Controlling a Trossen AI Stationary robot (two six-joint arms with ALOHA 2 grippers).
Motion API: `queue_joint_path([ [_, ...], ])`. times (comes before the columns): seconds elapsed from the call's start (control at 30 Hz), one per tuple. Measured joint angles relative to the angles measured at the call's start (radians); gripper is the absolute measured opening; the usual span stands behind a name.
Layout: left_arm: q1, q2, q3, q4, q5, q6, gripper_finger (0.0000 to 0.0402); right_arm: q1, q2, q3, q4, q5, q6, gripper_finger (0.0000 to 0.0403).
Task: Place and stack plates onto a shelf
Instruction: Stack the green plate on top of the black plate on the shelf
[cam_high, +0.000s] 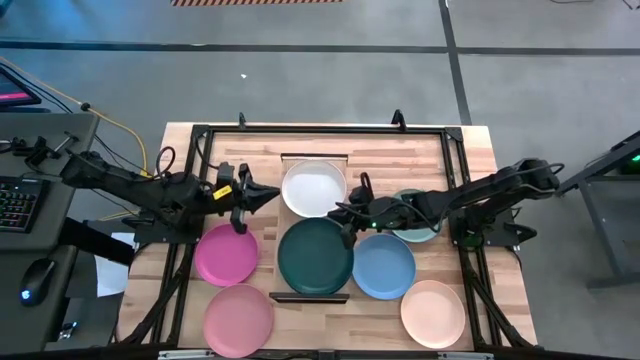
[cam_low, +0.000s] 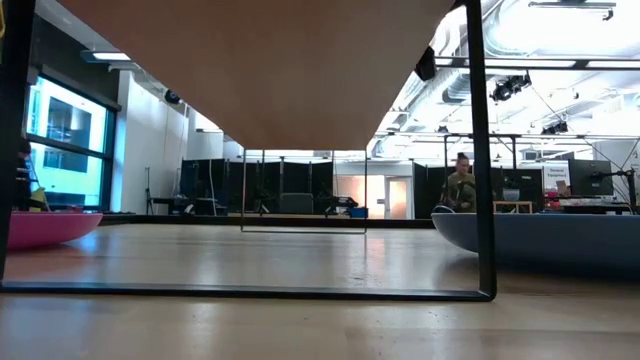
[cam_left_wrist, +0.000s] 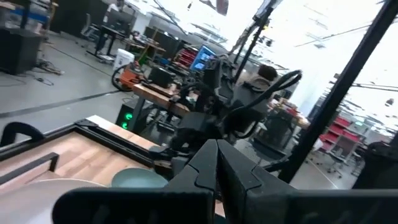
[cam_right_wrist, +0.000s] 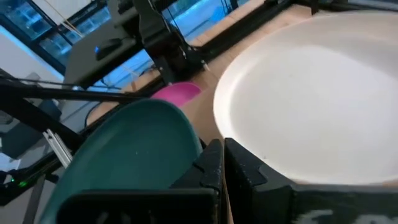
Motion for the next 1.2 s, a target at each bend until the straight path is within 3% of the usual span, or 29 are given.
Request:
queue_joint_path([
  [0.7,0.000,0.000,0.000,-0.004,-0.041,0.019,0.0000,-0.001,-0.004,0.000,-0.044,-0.074,-0.018,0.0000],
  [0.9,0.000,0.000,0.000,-0.025,-0.100,0.023,0.0000,0.001,-0.004,-0.001,-0.116,-0.091,-0.040,0.0000],
  [1.03,0.000,0.000,0.000,-0.033,-0.117,0.023,0.0000,0.000,-0.069,-0.001,-0.160,-0.081,-0.096,0.0000],
  [1.2,0.000,0.000,0.000,-0.034,-0.117,0.009,0.0000,0.009,-0.205,-0.001,-0.383,-0.065,-0.070,0.0000],
])
